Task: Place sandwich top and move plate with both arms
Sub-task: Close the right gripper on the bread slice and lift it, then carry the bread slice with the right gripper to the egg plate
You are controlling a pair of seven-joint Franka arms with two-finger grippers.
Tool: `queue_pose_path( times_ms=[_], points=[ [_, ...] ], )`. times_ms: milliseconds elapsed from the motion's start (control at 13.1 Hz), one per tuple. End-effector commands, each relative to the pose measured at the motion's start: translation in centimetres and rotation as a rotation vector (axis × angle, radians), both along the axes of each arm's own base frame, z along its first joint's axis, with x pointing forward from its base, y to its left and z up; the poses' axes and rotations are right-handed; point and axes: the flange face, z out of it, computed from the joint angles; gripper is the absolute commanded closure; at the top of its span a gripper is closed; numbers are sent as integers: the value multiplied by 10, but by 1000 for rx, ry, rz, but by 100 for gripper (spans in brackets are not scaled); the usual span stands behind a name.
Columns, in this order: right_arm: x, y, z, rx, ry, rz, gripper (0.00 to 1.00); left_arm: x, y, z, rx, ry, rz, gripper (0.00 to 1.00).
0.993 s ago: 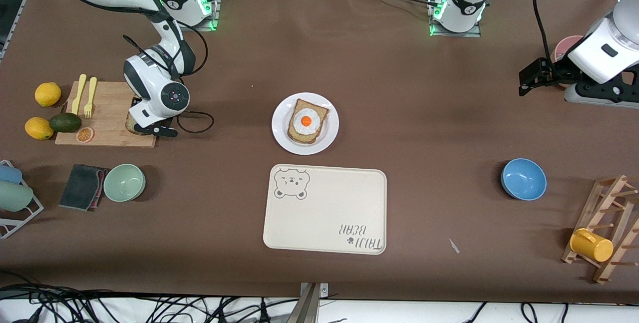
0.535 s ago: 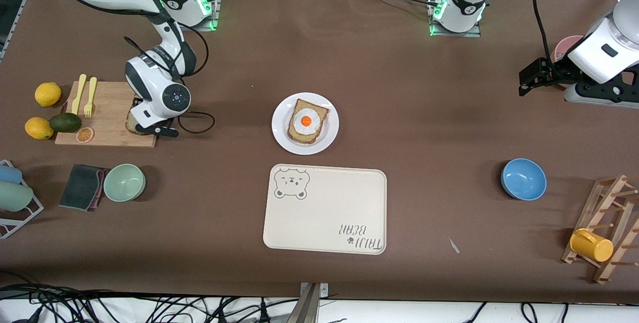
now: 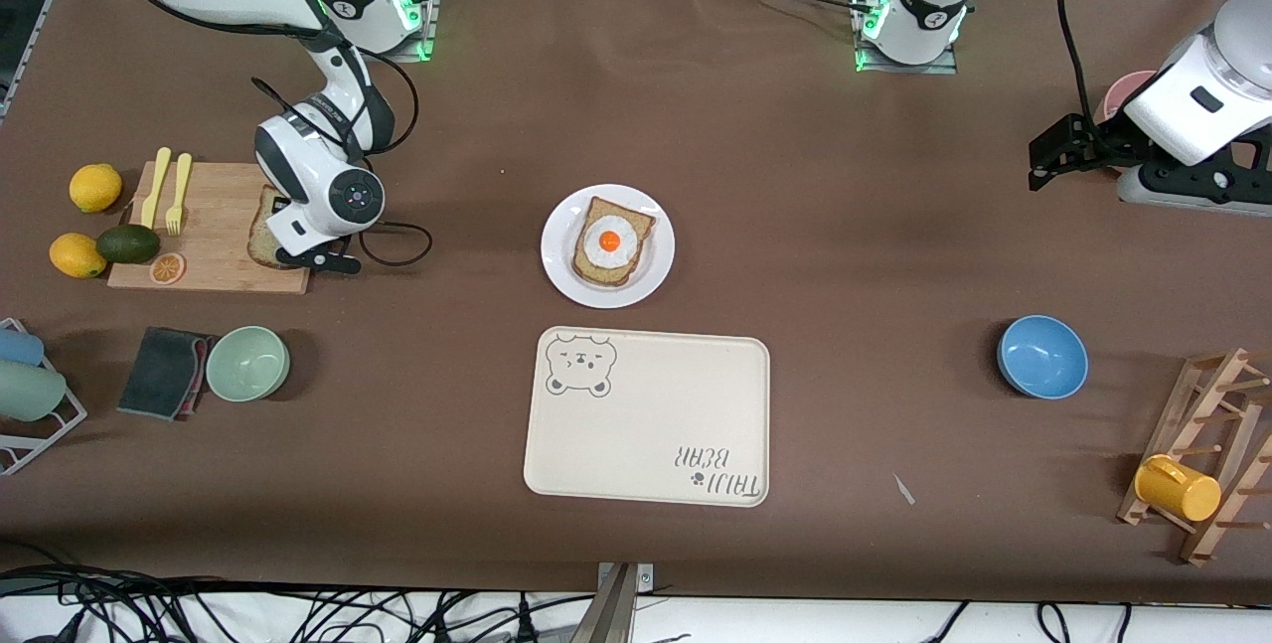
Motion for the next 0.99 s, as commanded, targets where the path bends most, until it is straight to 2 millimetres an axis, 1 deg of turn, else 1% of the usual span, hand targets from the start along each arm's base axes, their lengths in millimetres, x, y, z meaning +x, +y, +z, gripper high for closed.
queue_pose_path(
  times_ms=[0, 153, 229, 382, 458, 535, 611, 688, 764, 840, 917],
  points=[
    [9, 1, 14, 9, -25, -29, 100, 2, 0, 7, 33, 0, 1, 0],
    [18, 6, 29, 19, -45, -50, 100, 1, -1, 6, 31, 1, 1, 0],
    [22, 17, 36, 13, -45, -37, 100, 1, -1, 6, 31, 1, 1, 0],
    [28, 32, 52, 17, -53, -46, 100, 1, -1, 6, 31, 1, 0, 0],
    [30, 45, 65, 31, -65, -47, 100, 1, -1, 6, 31, 1, 0, 0],
    [26, 66, 79, 25, -67, -17, 100, 1, -1, 6, 31, 1, 0, 0],
    [23, 98, 97, 23, -75, 30, 100, 1, -1, 6, 31, 1, 0, 0],
    [25, 129, 119, 13, -80, 62, 100, 2, -1, 7, 31, 0, 0, 0],
    [27, 170, 147, 45, -72, 64, 100, 2, -1, 7, 31, 0, 0, 0],
    [28, 205, 176, 99, -70, 35, 100, 1, -1, 6, 31, 1, 0, 0],
    [29, 231, 200, 129, -75, 27, 100, 2, -1, 7, 31, 0, 0, 0]
  ],
)
